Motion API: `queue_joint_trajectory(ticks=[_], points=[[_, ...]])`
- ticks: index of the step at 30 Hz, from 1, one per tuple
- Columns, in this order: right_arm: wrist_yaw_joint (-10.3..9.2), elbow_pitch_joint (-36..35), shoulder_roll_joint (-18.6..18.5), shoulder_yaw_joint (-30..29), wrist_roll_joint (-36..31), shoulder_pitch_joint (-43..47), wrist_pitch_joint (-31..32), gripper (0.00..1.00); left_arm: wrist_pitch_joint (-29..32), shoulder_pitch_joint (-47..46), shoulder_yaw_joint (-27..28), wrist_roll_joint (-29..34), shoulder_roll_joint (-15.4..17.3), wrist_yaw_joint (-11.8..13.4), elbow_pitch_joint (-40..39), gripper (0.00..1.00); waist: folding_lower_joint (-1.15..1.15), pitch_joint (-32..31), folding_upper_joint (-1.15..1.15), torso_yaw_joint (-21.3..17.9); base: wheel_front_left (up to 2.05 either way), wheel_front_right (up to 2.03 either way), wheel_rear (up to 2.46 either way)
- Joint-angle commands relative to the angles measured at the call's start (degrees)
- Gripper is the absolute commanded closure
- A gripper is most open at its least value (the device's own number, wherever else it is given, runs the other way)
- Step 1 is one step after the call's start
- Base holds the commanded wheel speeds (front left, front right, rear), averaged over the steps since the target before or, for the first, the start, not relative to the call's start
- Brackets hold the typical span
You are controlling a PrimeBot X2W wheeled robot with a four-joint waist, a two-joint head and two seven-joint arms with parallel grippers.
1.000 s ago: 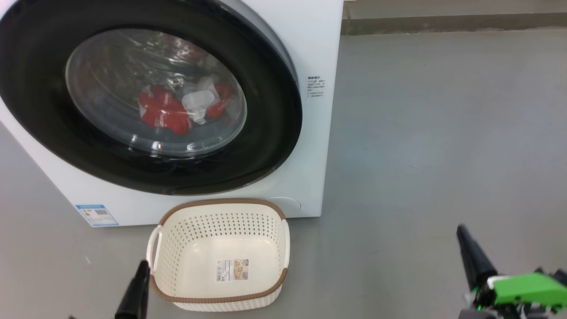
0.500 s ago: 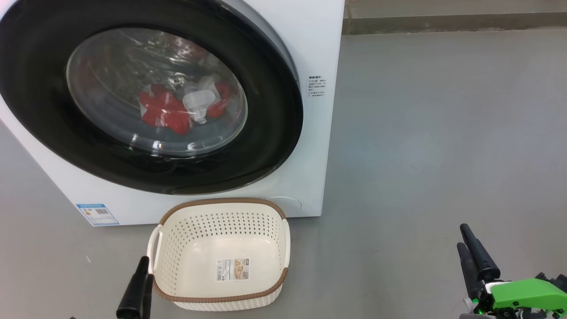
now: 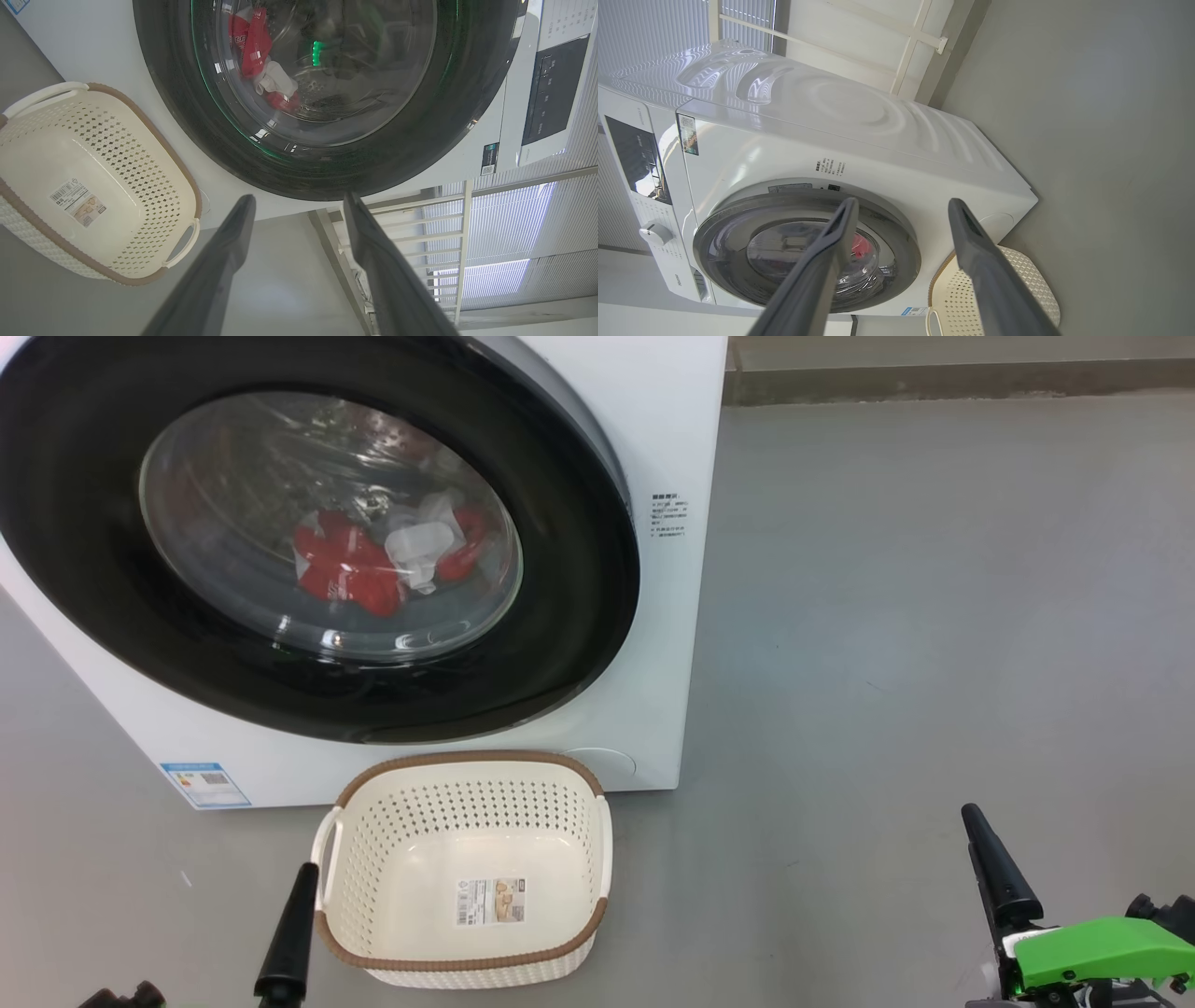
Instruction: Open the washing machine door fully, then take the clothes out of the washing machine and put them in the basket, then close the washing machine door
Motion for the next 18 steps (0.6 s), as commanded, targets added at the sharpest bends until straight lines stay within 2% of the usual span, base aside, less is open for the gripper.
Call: queue_joint_trajectory(ticks=[1, 18], points=[[0.02, -1.9, -1.0, 0.3, -1.6, -1.2, -0.5, 0.0, -0.7, -0.6, 0.5, 1.6, 0.8, 0.0, -2.1, 0.0, -0.01, 0.0, 0.0, 0.0, 0.0, 0.0, 0.0], [0.02, -2.7, -3.0, 3.1, -14.4, -0.7, -3.4, 0.0, -3.6, 0.3, -2.2, 17.4, 0.9, 1.3, -4.5, 0.0, -0.01, 0.2, 0.0, 0.1, 0.0, 0.0, 0.0]])
